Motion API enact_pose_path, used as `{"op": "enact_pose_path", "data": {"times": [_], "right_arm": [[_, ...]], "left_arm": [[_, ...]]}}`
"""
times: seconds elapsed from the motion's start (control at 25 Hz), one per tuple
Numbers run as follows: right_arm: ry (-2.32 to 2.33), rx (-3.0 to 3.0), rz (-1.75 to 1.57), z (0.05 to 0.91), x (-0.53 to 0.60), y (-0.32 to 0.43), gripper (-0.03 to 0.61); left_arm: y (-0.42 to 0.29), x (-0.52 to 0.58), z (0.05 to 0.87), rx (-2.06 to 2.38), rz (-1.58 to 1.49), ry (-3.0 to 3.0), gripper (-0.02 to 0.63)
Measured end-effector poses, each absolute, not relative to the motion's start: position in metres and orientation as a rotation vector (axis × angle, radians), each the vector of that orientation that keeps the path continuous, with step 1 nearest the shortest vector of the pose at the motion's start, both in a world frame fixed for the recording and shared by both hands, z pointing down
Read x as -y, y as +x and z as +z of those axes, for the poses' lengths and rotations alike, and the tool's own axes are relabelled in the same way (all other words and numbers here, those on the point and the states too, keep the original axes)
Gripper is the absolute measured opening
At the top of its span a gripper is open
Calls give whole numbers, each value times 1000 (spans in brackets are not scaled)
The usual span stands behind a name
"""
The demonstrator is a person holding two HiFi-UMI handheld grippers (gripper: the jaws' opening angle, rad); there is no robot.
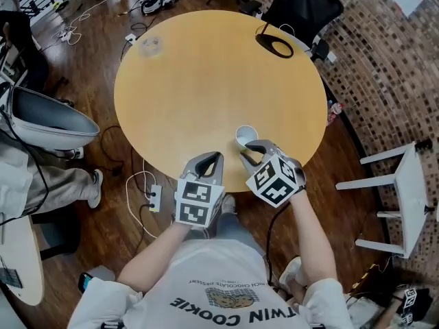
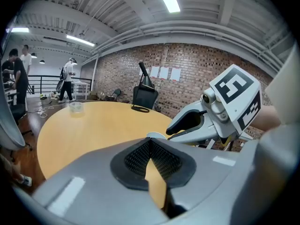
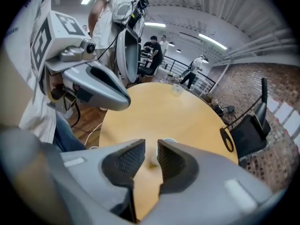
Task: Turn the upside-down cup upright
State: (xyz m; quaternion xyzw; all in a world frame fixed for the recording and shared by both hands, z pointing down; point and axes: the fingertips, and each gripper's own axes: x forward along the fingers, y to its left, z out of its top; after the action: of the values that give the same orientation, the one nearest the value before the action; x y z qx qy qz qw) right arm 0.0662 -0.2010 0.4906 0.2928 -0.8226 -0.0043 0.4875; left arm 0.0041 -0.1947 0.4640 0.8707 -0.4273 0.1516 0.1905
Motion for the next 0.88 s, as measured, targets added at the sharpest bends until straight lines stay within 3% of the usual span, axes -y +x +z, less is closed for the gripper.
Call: {"op": "enact_pose_path", "data": {"times": [0.64,0.88], "right_arm": [[1286,2319,411,462,78,55,58],[1444,2388,478,449,15,69,15]], "left_arm": [[22,84,448,1237,396,2449,6],[37,18,443,1275,405,2468,6]]}}
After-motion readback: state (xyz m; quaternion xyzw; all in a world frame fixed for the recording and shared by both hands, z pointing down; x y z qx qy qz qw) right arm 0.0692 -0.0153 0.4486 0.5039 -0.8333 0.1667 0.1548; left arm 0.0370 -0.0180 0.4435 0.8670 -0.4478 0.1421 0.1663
